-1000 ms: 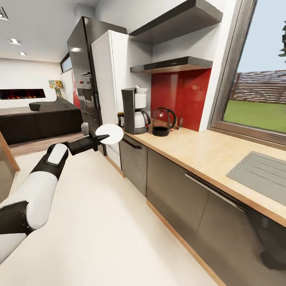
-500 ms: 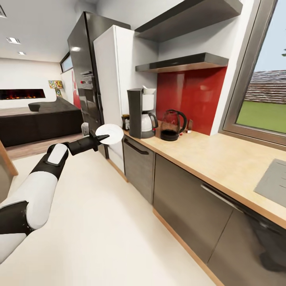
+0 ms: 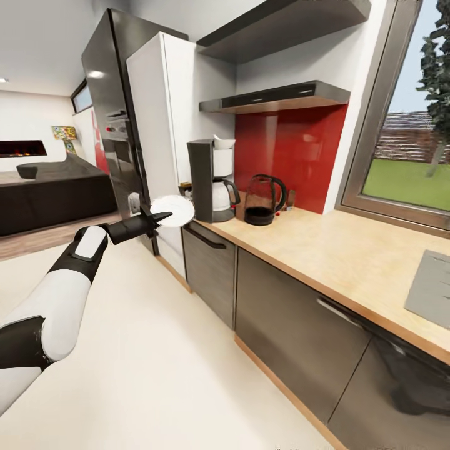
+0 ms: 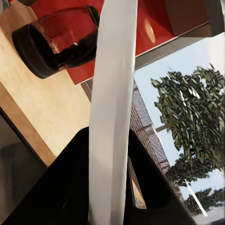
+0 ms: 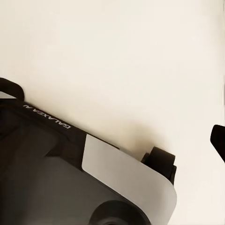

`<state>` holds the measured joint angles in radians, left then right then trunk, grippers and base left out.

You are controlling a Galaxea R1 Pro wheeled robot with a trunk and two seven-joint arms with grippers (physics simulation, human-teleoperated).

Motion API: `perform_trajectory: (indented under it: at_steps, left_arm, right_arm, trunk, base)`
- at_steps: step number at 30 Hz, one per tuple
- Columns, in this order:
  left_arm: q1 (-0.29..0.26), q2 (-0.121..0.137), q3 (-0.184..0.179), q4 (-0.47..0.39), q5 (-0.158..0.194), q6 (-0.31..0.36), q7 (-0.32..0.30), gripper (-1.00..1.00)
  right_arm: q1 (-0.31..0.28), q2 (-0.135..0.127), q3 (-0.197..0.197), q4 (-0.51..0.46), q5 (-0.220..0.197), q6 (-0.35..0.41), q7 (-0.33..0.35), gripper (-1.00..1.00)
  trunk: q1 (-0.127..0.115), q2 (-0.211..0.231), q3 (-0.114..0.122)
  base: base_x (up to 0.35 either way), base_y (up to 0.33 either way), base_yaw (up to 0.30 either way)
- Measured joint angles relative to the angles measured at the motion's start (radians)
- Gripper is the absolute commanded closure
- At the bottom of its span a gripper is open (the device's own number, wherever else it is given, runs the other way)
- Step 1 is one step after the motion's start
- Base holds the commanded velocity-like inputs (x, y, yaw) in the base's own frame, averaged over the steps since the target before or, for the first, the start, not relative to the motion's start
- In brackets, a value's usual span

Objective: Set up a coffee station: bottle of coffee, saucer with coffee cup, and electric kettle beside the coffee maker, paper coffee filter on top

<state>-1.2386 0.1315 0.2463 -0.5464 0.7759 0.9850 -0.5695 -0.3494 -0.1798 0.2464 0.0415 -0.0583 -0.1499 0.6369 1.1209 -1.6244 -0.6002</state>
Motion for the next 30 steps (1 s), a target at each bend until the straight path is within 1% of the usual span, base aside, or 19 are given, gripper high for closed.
perform_trajectory:
  at_steps: [23,30]
  left_arm:
    - [0.000,-0.001,0.000,-0.001,0.000,0.000,0.000,1.00]
    - [0.000,-0.001,0.000,-0.002,0.000,0.000,0.000,1.00]
  right_arm:
    - [0.000,0.000,0.000,0.000,0.001,0.000,0.000,-1.00]
    - [0.000,0.000,0.000,0.000,0.000,0.000,0.000,-1.00]
  trunk:
    - [0.000,0.000,0.000]
    - [0.000,0.000,0.000]
  base:
    - [0.001,0.001,-0.269]
    - [0.016,0.096,-0.242]
